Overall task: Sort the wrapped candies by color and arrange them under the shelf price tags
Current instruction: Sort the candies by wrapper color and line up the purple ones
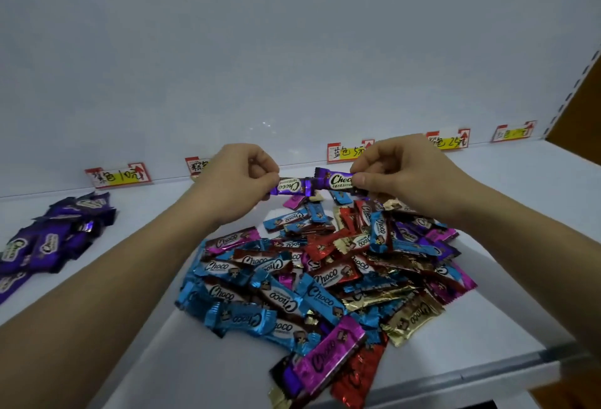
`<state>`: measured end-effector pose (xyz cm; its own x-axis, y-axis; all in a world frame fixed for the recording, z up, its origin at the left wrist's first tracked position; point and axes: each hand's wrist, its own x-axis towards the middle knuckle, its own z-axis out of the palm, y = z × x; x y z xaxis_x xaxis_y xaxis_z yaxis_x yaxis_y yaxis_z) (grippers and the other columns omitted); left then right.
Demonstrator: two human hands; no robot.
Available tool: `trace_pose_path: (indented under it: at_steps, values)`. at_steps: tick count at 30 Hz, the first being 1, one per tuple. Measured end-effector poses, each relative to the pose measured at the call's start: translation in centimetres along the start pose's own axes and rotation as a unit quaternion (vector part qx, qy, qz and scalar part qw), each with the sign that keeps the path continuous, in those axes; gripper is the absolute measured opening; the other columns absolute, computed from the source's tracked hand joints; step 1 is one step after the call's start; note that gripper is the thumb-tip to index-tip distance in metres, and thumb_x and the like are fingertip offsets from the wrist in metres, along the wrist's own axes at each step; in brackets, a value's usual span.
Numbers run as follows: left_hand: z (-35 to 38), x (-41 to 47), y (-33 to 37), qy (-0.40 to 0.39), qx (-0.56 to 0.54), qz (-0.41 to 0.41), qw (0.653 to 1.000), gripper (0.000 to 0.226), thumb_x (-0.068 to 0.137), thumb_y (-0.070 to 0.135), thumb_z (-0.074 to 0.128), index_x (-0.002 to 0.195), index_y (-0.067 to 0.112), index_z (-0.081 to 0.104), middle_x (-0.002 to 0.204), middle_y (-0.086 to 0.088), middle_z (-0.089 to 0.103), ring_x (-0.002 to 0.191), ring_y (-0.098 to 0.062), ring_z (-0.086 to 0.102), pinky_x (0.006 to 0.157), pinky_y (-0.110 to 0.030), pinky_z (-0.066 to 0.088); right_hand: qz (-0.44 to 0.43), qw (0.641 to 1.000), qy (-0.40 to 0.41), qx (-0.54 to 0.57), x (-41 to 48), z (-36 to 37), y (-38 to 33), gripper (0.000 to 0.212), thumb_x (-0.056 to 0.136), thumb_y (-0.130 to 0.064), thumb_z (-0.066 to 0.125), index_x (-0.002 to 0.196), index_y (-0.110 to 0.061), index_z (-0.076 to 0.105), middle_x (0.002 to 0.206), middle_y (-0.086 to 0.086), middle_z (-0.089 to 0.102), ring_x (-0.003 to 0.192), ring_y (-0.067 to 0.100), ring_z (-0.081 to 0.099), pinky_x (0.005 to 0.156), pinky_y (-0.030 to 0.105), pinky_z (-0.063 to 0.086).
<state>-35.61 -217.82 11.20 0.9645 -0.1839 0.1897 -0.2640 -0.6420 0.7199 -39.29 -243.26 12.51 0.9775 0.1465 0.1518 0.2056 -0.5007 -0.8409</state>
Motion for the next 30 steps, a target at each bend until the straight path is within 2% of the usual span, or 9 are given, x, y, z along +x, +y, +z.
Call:
trace_pose_path:
  at_steps: [4,9,14,17,19,20,22,26,30]
  values:
    - [-3.7,-3.0,-2.7,0.057,-0.019,-0.033,0.998,0.012,0.095,0.013,0.065,0.095,0.023,0.072,0.074,0.002,0.072,0.065,-0.007,0.068,0.064,-0.028,0.050,0.041,0.998,-0.029,0.032,1.7,3.0,-1.9,0.005,0.089,-0.007,0.073,0.095,-0.007,0.072,0.071,0.009,0.074,0.062,0.016,0.069,0.064,0.030,0.060]
    - [-8.7,-6.8,-7.5,0.169,0.032,-0.075,0.982,0.014,0.091,0.014,0.069,0.085,0.026,0.074,0.074,0.002,0.071,0.072,-0.021,0.067,0.068,-0.032,0.052,0.050,0.994,-0.081,0.045,4.9,9.3,-5.0,0.007,0.090,-0.003,0.071,0.097,-0.005,0.068,0.071,0.014,0.074,0.061,0.018,0.069,0.063,0.032,0.061]
    - [-13.4,-9.9,-11.8,0.266,0.070,-0.138,0.951,0.016,0.088,0.013,0.067,0.082,0.027,0.074,0.066,0.007,0.070,0.056,-0.010,0.065,0.050,-0.023,0.047,0.066,0.990,-0.108,0.063,8.5,16.6,-8.3,0.008,0.088,0.002,0.071,0.087,-0.005,0.067,0.082,0.017,0.070,0.051,0.015,0.063,0.054,0.025,0.057]
    - [-15.4,-11.2,-13.7,0.322,0.085,-0.162,0.929,0.018,0.085,0.016,0.068,0.076,0.031,0.071,0.071,0.010,0.069,0.065,-0.013,0.067,0.059,-0.026,0.046,0.081,0.987,-0.121,0.072,10.2,20.9,-10.1,0.015,0.089,0.002,0.070,0.079,-0.009,0.066,0.078,0.016,0.070,0.046,0.015,0.061,0.048,0.024,0.055]
    - [-16.2,-11.6,-14.7,0.358,0.077,-0.180,0.913,0.015,0.084,0.017,0.067,0.076,0.029,0.071,0.071,0.012,0.068,0.065,-0.008,0.065,0.059,-0.024,0.044,0.088,0.984,-0.135,0.071,11.0,23.6,-11.1,0.015,0.088,0.002,0.070,0.079,-0.008,0.066,0.072,0.016,0.069,0.044,0.015,0.061,0.044,0.023,0.052]
    - [-16.5,-11.7,-15.1,0.371,0.076,-0.187,0.906,0.013,0.084,0.017,0.067,0.077,0.027,0.072,0.070,0.012,0.067,0.064,-0.005,0.063,0.058,-0.022,0.042,0.095,0.982,-0.140,0.079,11.3,24.8,-11.5,0.013,0.088,0.003,0.070,0.081,-0.007,0.066,0.074,0.017,0.070,0.047,0.017,0.062,0.047,0.026,0.056]
    - [-16.8,-11.7,-15.6,0.384,0.073,-0.201,0.898,0.011,0.084,0.017,0.066,0.080,0.024,0.073,0.069,0.011,0.066,0.063,-0.001,0.059,0.055,-0.017,0.037,0.117,0.977,-0.144,0.103,11.6,26.9,-12.3,0.009,0.086,0.004,0.071,0.088,-0.004,0.067,0.082,0.021,0.072,0.055,0.023,0.064,0.061,0.036,0.063]
    - [-17.0,-11.1,-16.3,0.396,0.057,-0.225,0.888,0.006,0.082,0.020,0.067,0.079,0.021,0.073,0.067,0.010,0.066,0.065,0.000,0.059,0.056,-0.014,0.037,0.162,0.966,-0.130,0.153,12.0,29.8,-12.8,0.008,0.083,0.002,0.072,0.082,-0.004,0.067,0.072,0.019,0.067,0.049,0.021,0.060,0.046,0.025,0.051]
    - [-16.6,-10.8,-16.5,0.365,0.084,-0.230,0.898,0.012,0.083,0.032,0.072,0.076,0.023,0.071,0.069,0.012,0.066,0.069,-0.001,0.062,0.058,-0.021,0.042,0.108,0.984,-0.116,0.086,12.8,31.5,-12.2,0.004,0.081,-0.011,0.078,0.078,-0.013,0.075,0.079,0.011,0.070,0.074,0.024,0.065,0.067,0.033,0.057]
